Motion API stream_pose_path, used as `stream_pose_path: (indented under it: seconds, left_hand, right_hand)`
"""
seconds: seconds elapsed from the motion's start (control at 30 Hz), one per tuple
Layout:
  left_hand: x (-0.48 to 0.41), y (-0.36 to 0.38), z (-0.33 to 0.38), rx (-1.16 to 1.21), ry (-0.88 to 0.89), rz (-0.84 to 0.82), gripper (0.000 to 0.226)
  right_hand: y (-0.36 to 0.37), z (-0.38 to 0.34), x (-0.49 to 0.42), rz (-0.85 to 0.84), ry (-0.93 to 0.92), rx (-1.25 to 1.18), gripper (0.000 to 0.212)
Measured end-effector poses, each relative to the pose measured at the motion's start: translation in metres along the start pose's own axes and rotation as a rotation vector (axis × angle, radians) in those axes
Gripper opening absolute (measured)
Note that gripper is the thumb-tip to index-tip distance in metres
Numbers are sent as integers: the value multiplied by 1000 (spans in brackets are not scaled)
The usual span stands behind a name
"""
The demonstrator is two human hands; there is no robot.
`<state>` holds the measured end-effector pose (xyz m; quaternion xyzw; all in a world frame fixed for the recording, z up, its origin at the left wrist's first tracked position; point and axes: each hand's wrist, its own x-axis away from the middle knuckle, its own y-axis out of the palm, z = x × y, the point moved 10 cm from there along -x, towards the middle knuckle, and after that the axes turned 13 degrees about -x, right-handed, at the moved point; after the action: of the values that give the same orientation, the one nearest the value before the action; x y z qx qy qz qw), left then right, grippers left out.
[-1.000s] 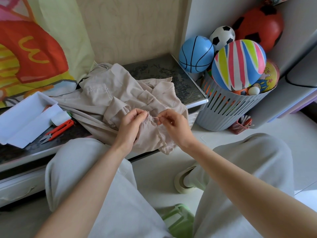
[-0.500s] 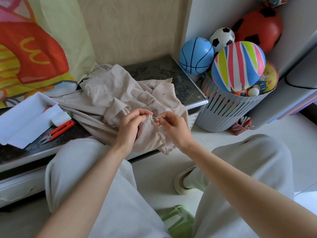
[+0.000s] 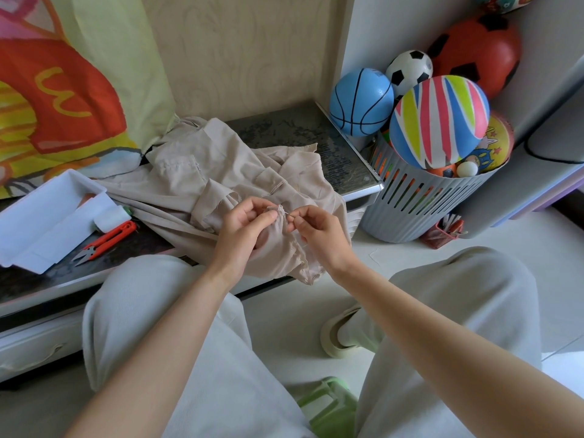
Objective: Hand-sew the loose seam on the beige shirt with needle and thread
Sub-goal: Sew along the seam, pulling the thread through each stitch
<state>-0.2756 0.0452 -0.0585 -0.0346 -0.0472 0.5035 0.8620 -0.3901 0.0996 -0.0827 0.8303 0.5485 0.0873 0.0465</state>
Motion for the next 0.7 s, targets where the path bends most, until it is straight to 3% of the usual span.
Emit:
stream_pose_path:
  seconds: [0.3, 0.7]
  left_hand:
    - [2, 9, -12, 151, -168, -90, 24]
    - [0, 4, -24, -48, -219, -93, 27]
  right_hand:
    - [6, 2, 4, -4, 56, -79, 24]
    - [4, 10, 8, 30, 87, -51, 23]
